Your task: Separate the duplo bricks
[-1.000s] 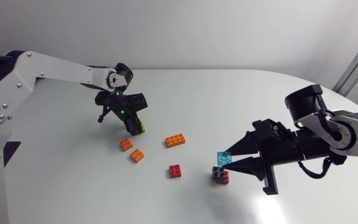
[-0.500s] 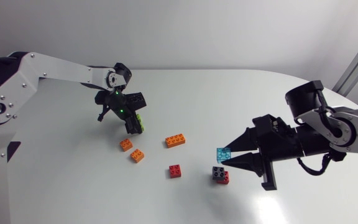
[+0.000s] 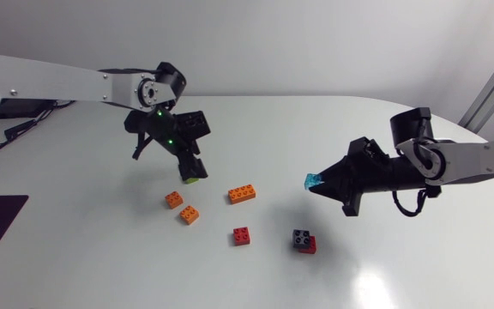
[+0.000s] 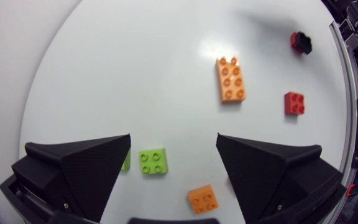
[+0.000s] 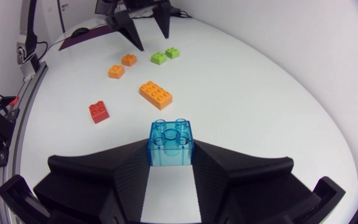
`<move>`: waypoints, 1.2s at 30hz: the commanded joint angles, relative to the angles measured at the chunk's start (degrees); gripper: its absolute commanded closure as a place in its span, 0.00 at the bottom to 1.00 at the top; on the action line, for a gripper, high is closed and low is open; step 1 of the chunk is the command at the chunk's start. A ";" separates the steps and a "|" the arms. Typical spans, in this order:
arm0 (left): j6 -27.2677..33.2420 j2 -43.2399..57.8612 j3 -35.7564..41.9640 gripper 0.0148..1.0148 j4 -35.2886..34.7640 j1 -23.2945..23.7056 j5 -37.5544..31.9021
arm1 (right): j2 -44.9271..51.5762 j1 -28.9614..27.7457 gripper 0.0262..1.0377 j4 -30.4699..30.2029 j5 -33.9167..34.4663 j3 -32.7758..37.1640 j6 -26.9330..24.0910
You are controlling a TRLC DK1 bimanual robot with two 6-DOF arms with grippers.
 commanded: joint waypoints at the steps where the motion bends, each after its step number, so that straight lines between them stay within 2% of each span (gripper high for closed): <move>1: -1.80 -4.15 -2.50 0.04 -0.02 -2.77 1.88 | 4.70 -1.54 0.93 1.90 0.65 1.25 2.11; 9: -3.74 -7.23 -4.87 0.04 -0.20 -10.59 8.03 | 12.61 -3.12 0.93 10.78 2.32 0.72 3.78; 20: -3.82 -5.30 -7.42 0.04 -0.20 -13.84 16.38 | 17.27 -3.74 0.91 14.12 2.50 0.46 3.87; 24: -3.65 -4.68 -8.12 0.04 -0.20 -15.16 17.09 | 17.98 -3.21 0.90 14.38 2.59 0.46 3.78; 25: -3.65 -4.50 -8.30 0.04 -0.20 -15.42 17.09 | 17.89 -3.21 0.86 14.47 2.59 0.37 3.78; 27: -3.65 -4.33 -8.47 0.04 -0.20 -15.78 17.09 | 18.06 -3.21 0.70 14.29 2.59 0.19 3.78; 30: -3.56 -4.24 -8.65 0.04 -0.28 -16.13 17.26 | 18.06 -3.21 0.52 14.29 2.67 -0.33 3.51; 33: -3.56 -3.98 -9.00 0.04 -0.28 -16.57 17.61 | 17.98 -3.30 0.23 13.85 2.67 -0.60 3.43; 36: -3.56 -3.63 -9.62 0.04 -0.28 -17.27 17.79 | 17.98 -3.56 0.20 13.68 2.67 -0.60 3.34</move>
